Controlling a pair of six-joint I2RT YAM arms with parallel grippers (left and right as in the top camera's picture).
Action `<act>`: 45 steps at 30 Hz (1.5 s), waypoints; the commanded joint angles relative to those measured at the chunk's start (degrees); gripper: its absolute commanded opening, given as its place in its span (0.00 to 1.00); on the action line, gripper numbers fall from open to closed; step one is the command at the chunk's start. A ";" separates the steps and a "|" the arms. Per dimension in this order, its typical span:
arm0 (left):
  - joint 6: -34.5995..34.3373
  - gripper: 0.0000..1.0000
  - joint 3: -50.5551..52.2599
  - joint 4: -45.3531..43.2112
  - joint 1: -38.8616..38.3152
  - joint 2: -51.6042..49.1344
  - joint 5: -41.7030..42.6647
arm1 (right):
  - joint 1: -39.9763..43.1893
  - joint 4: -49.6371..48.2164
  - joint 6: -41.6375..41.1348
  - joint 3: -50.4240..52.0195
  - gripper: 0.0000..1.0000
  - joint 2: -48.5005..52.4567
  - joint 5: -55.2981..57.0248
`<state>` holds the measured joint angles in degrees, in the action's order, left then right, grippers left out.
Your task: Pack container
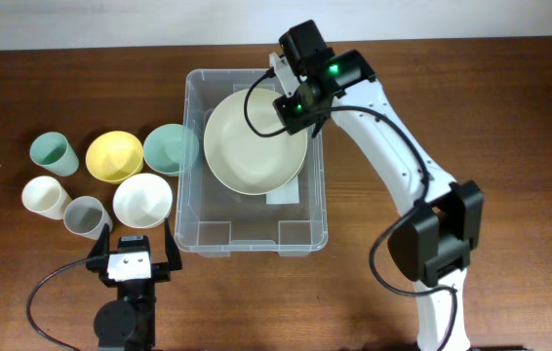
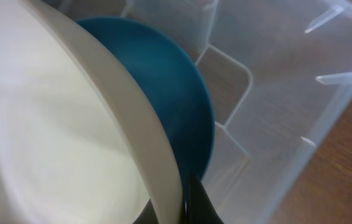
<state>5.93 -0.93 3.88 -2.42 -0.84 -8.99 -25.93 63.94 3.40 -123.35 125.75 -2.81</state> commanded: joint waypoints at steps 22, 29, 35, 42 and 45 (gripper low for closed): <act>-0.74 1.00 0.39 -0.07 0.35 0.17 -0.24 | -5.20 5.79 0.28 -5.01 0.36 1.42 -7.58; -0.74 1.00 0.39 -0.07 0.35 0.17 -0.24 | -11.43 7.30 -0.61 -4.72 0.20 1.31 -0.70; -0.74 1.00 0.39 -0.04 0.35 0.17 -0.24 | -10.25 8.81 -4.52 -6.58 0.21 -0.68 4.79; -0.74 1.00 0.39 -0.07 0.35 0.17 -0.24 | 0.11 14.03 -5.64 -10.67 0.26 -9.35 5.03; -0.74 1.00 0.39 -0.07 0.35 0.17 -0.24 | 6.32 15.30 -5.84 -10.67 0.46 -11.96 5.03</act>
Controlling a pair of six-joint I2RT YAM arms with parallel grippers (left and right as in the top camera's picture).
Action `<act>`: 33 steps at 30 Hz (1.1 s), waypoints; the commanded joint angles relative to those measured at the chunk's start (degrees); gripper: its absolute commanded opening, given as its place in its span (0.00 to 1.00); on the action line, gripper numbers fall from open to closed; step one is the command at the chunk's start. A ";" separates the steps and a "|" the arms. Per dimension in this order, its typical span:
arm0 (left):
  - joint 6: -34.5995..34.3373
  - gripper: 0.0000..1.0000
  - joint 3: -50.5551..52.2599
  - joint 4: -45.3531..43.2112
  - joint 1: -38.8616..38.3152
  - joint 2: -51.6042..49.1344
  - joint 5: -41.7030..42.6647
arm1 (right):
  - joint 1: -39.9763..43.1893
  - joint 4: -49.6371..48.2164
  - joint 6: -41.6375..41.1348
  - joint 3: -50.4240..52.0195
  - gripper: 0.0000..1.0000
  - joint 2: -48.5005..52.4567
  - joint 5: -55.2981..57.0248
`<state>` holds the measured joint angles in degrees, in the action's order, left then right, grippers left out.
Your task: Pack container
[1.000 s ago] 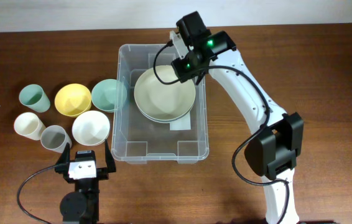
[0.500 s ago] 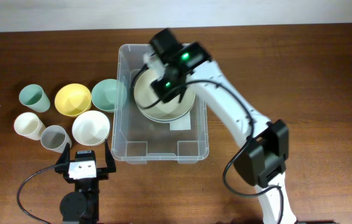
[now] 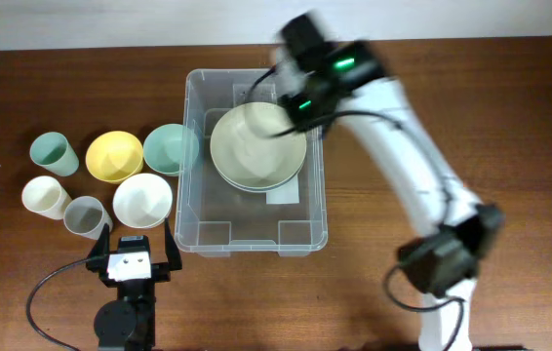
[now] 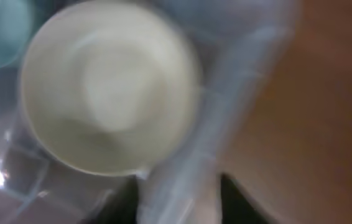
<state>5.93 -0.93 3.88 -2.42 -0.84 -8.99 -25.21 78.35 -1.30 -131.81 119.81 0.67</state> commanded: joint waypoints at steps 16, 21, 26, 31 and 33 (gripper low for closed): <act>-0.74 1.00 0.39 -0.07 0.35 0.17 -0.24 | 33.86 4.83 -1.14 1.01 0.99 -4.17 1.27; -0.74 1.00 0.39 -0.07 0.35 0.17 -0.24 | 36.24 4.81 -1.11 1.01 0.99 -4.17 1.36; -0.74 1.00 0.39 -0.98 0.35 0.17 -0.22 | 36.50 4.81 -1.11 1.01 0.99 -4.17 1.33; -0.70 1.00 0.39 0.22 0.35 0.17 0.61 | 36.50 4.81 -1.11 1.01 0.99 -4.17 1.33; -0.44 1.00 0.39 -0.20 0.35 0.11 0.02 | 36.50 4.81 -1.11 1.01 0.99 -4.17 1.33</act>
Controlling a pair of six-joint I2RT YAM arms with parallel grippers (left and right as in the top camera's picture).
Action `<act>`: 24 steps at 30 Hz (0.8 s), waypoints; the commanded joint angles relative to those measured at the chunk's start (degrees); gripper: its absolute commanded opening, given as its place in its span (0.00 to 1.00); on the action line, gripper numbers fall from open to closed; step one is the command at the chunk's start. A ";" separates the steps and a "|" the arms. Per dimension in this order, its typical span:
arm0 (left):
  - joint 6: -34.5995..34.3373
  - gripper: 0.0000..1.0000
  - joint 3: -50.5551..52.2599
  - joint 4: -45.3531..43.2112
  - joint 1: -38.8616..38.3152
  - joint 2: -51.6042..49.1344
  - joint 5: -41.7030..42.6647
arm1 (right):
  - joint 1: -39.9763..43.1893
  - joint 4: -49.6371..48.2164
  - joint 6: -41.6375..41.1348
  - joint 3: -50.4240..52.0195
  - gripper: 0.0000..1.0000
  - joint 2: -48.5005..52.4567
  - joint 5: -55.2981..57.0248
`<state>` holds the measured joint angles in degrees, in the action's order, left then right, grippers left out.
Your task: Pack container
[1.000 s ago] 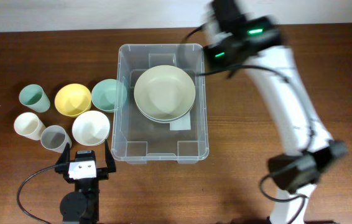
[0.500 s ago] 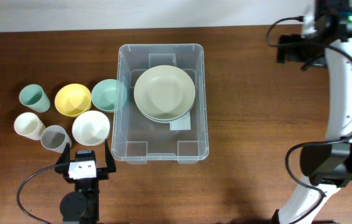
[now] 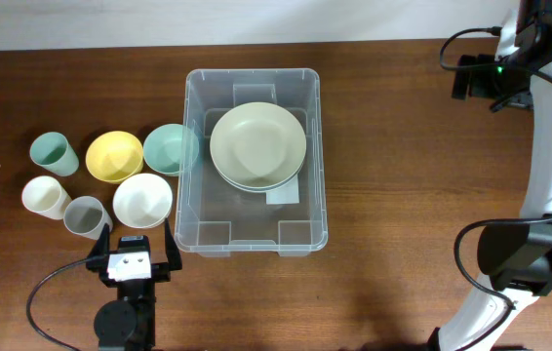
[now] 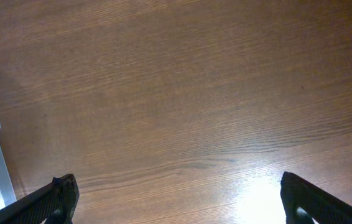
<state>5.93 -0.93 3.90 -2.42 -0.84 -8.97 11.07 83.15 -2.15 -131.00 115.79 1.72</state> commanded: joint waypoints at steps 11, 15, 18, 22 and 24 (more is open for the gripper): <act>-9.57 1.00 -11.28 9.55 0.42 -3.26 -16.87 | 0.22 0.00 -0.26 0.20 0.99 -0.15 0.28; -12.52 1.00 -25.16 13.97 0.46 -12.70 -19.39 | 0.22 0.00 -0.26 0.20 0.99 -0.15 0.28; -12.81 0.99 -32.06 14.49 0.44 -18.78 -18.82 | 0.22 0.00 -0.26 0.20 0.99 -0.15 0.28; -12.76 1.00 -35.76 12.87 0.44 -23.74 -14.32 | 0.22 0.00 -0.26 0.20 0.99 -0.15 0.28; -12.76 1.00 -35.93 12.81 0.44 -24.55 -8.39 | 0.22 0.00 -0.26 0.20 0.99 -0.15 0.28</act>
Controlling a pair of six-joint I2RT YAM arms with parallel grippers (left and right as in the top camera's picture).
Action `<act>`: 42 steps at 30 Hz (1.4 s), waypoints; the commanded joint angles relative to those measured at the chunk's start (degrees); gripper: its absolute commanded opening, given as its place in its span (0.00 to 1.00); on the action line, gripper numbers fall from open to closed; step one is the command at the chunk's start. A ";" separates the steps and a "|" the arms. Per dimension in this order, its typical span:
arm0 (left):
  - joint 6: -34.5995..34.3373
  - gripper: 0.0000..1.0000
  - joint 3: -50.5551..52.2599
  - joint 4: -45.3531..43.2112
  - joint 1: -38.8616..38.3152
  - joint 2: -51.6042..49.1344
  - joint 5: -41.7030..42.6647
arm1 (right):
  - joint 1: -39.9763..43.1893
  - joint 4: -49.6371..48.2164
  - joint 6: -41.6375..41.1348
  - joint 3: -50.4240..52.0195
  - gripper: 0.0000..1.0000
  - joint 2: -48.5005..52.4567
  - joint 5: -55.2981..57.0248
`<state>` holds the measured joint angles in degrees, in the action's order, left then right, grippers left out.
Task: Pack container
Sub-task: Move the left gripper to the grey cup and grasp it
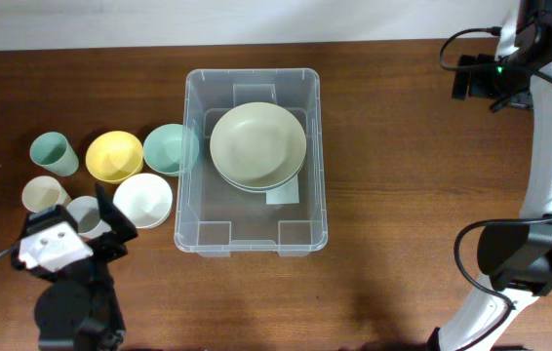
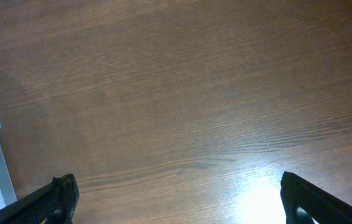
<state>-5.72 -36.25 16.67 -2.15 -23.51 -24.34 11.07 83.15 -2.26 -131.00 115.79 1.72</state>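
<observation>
The clear plastic container point(image 1: 192, 146) stands mid-table. A cream bowl point(image 1: 256, 144) lies inside it on top of another dish whose rim just shows. To its left stand a yellow bowl point(image 1: 113, 156), a green bowl point(image 1: 167, 148), a white bowl point(image 1: 142, 200), a teal cup point(image 1: 52, 152), a cream cup point(image 1: 40, 193) and a grey cup point(image 1: 83, 211). My left gripper point(image 1: 96, 229) is tilted beside the grey cup, open and empty. My right gripper point(image 1: 471, 78) point(image 2: 176, 199) hangs wide open over bare wood at the far right. A corner of the container shows in the right wrist view.
A small white card point(image 1: 284, 195) lies in the container by the bowl. The wooden table point(image 1: 403, 224) stretches right of the container. The right arm's base point(image 1: 510, 258) stands at the right front.
My left arm has shifted left and turned, so its gripper now sits by the grey and cream cups. The right arm and the dishes have not moved.
My right gripper held the cream bowl tilted inside the container, over a blue dish. Then the bowl lay flat in the container with the gripper just above. Later the right gripper was open at the far right, and now the left arm has moved toward the cups.
</observation>
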 commanded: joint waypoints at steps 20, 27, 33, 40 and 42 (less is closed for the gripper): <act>-30.56 1.00 -0.61 16.35 4.68 -15.28 -8.37 | 0.22 0.00 -0.15 0.20 0.99 -0.15 0.28; -32.26 1.00 -0.61 10.67 20.20 -30.21 10.64 | 0.22 0.00 -0.15 0.20 0.99 -0.15 0.28; -32.22 1.00 -1.22 7.30 31.76 -38.07 22.36 | 0.22 0.00 -0.15 0.20 0.99 -0.15 0.28; -31.98 1.00 -1.42 6.88 32.50 -39.50 22.91 | 0.22 0.00 -0.15 0.20 0.99 -0.15 0.28; -31.98 1.00 -1.42 6.67 32.26 -41.07 22.88 | 0.22 0.00 -0.15 0.20 0.99 -0.15 0.28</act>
<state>-37.21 -36.56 23.79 30.48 -62.41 -3.49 11.07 83.15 -2.35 -131.00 115.79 1.69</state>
